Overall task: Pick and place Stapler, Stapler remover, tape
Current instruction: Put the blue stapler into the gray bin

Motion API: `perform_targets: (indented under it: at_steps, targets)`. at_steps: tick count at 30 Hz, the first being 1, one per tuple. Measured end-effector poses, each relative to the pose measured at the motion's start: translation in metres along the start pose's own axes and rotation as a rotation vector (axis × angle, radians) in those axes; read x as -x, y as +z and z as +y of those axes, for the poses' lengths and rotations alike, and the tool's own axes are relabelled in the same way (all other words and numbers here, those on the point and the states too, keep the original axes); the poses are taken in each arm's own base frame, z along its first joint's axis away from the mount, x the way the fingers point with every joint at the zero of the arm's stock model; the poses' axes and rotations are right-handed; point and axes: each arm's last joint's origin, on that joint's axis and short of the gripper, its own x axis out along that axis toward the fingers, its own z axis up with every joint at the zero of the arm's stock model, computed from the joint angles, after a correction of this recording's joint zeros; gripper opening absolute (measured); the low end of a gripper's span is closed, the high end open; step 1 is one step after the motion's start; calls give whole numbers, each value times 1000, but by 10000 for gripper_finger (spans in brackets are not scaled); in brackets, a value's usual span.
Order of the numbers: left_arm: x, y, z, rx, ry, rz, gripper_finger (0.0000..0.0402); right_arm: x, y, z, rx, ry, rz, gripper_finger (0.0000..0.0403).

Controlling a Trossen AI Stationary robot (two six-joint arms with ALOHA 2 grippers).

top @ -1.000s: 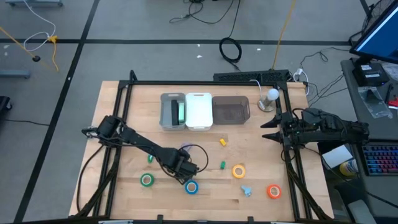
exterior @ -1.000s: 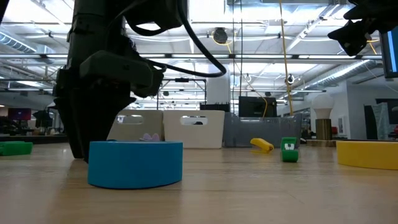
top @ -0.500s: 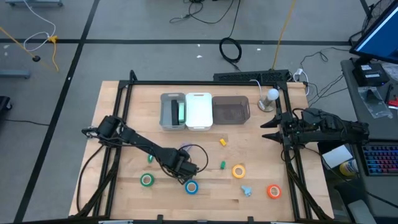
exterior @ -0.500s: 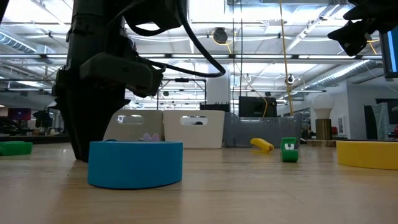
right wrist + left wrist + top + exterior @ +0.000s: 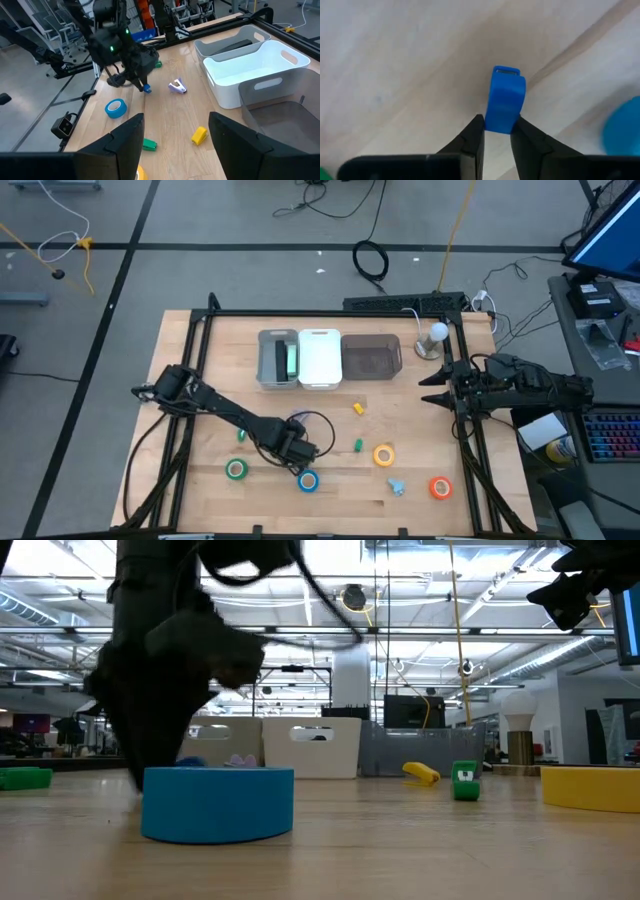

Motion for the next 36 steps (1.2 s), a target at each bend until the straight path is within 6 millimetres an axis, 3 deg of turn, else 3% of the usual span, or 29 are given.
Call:
perform_targets:
  at_steps: [8,15,19,27,36]
  targets:
    - [60,-4,21,126,-50,-116,75,0,0,0,0,0,0,215]
    - [124,-5,60,282,-95,-358,71,0,0,0,0,0,0,215]
    - [147,-1,85,348,-74,-493,72,0,0,0,0,0,0,215]
    - [159,30,124,434,54,-560,77,0,0,0,0,0,0,215]
    - [142,85,159,309,237,-476,79,0,1,0,0,1,-6,215]
